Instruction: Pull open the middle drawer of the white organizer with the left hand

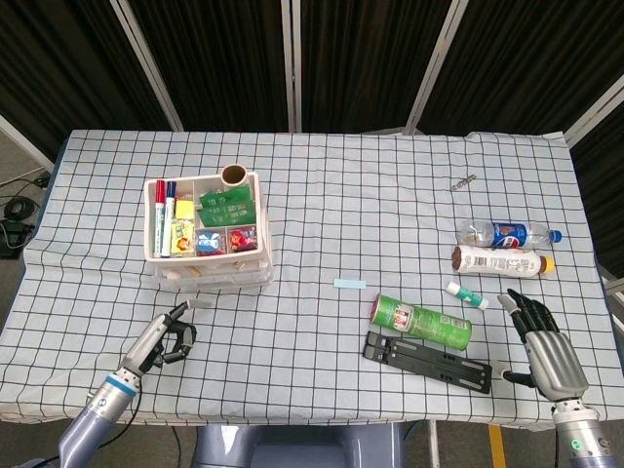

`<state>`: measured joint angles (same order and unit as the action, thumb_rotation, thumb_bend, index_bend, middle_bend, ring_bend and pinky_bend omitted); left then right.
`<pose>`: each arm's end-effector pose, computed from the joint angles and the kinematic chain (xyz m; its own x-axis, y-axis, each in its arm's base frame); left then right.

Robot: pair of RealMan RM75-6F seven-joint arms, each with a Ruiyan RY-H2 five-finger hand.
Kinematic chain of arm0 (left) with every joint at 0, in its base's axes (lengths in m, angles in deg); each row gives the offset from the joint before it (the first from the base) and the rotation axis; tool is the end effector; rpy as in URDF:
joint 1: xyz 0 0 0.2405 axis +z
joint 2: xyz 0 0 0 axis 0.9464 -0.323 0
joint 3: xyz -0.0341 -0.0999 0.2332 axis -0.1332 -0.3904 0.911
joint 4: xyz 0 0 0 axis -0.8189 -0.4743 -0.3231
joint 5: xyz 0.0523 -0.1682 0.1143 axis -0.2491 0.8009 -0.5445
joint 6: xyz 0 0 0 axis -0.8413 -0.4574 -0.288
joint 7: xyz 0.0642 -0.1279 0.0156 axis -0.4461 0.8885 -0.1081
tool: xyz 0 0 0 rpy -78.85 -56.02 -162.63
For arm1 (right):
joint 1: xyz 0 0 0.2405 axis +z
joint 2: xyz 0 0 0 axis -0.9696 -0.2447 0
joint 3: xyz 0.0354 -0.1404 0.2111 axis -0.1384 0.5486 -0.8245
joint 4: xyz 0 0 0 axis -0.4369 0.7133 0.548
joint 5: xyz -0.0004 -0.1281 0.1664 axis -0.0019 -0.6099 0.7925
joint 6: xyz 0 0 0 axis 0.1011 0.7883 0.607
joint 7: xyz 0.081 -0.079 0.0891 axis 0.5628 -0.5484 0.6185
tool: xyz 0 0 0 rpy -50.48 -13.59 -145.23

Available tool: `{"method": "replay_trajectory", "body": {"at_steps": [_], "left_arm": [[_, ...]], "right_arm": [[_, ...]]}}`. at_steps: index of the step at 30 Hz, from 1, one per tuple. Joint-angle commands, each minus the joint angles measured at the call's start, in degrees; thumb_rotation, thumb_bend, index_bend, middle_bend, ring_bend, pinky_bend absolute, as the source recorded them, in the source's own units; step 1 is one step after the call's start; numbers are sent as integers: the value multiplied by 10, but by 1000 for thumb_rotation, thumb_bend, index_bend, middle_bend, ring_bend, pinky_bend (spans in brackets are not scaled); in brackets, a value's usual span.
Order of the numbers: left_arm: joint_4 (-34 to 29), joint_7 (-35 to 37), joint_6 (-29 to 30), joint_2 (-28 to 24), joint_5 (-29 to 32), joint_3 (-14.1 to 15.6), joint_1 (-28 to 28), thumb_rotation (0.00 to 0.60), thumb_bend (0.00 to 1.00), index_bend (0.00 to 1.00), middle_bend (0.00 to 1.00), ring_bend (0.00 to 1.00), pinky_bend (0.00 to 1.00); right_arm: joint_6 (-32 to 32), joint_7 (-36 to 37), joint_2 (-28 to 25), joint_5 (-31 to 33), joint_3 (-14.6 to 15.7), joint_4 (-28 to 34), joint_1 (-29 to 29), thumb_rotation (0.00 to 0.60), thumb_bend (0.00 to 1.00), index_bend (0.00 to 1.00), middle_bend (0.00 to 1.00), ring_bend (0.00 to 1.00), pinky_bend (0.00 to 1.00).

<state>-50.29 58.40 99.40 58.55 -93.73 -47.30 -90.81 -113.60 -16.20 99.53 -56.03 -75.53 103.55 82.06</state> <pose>-0.2305 0.2065 0.0084 -0.4282 0.4773 0.7673 0.8595 -0.0470 0.5089 -0.3028 -0.1750 0.1277 0.2563 -0.1588 0.9535 -0.9666 -0.0465 0.2521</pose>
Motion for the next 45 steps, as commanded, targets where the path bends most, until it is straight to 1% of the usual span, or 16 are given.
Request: {"method": "replay_trajectory", "body": {"at_steps": [1, 4, 8, 12, 13, 15, 19, 25, 31, 35, 45], "left_arm": [[-8, -213, 85, 11, -13, 11, 55, 600, 823, 222, 810, 832, 765], [-57, -296, 101, -6, -18, 12, 66, 600, 823, 233, 838, 855, 772], [-117, -402, 120, -35, -24, 3, 72, 600, 823, 214, 860, 870, 788], [-178, -504, 129, -62, -18, -13, 75, 600, 822, 122, 861, 871, 788], [-196, -534, 126, -69, -9, -19, 73, 600, 822, 97, 861, 871, 788], [-222, -567, 118, -80, 7, -28, 70, 600, 823, 70, 861, 871, 788], [-277, -637, 91, -108, 62, -51, 56, 600, 822, 55, 861, 871, 788], [-322, -688, 49, -128, 139, -75, 32, 600, 822, 65, 861, 871, 792], [-353, -714, 8, -142, 215, -95, 2, 600, 823, 124, 861, 871, 792], [-359, -717, -6, -142, 248, -105, -13, 600, 822, 159, 861, 871, 792], [-348, -732, -16, -124, 301, -118, -40, 600, 822, 173, 861, 871, 792]], "right_arm": [[1, -1, 1, -1, 1, 1, 0, 600, 113, 40, 0, 0, 0], [0, -3, 1, -4, 2, 2, 0, 600, 113, 40, 0, 0, 0], [-2, -2, 0, -2, 1, 2, -1, 600, 113, 40, 0, 0, 0], [-1, -2, 0, -2, 1, 2, -1, 600, 114, 40, 0, 0, 0], [-1, -2, 0, -2, 2, 2, -1, 600, 113, 41, 0, 0, 0], [0, -4, 0, -3, 2, 2, 0, 600, 113, 41, 0, 0, 0], [2, -6, 1, -1, 2, 2, 0, 600, 113, 40, 0, 0, 0], [4, -8, 1, 1, 2, 3, 0, 600, 114, 40, 0, 0, 0], [4, -5, 0, 3, 1, 3, 0, 600, 114, 40, 0, 0, 0], [3, -2, -2, 2, 1, 3, 0, 600, 113, 41, 0, 0, 0], [4, 3, -3, 3, 0, 3, 1, 600, 113, 40, 0, 0, 0]]}}
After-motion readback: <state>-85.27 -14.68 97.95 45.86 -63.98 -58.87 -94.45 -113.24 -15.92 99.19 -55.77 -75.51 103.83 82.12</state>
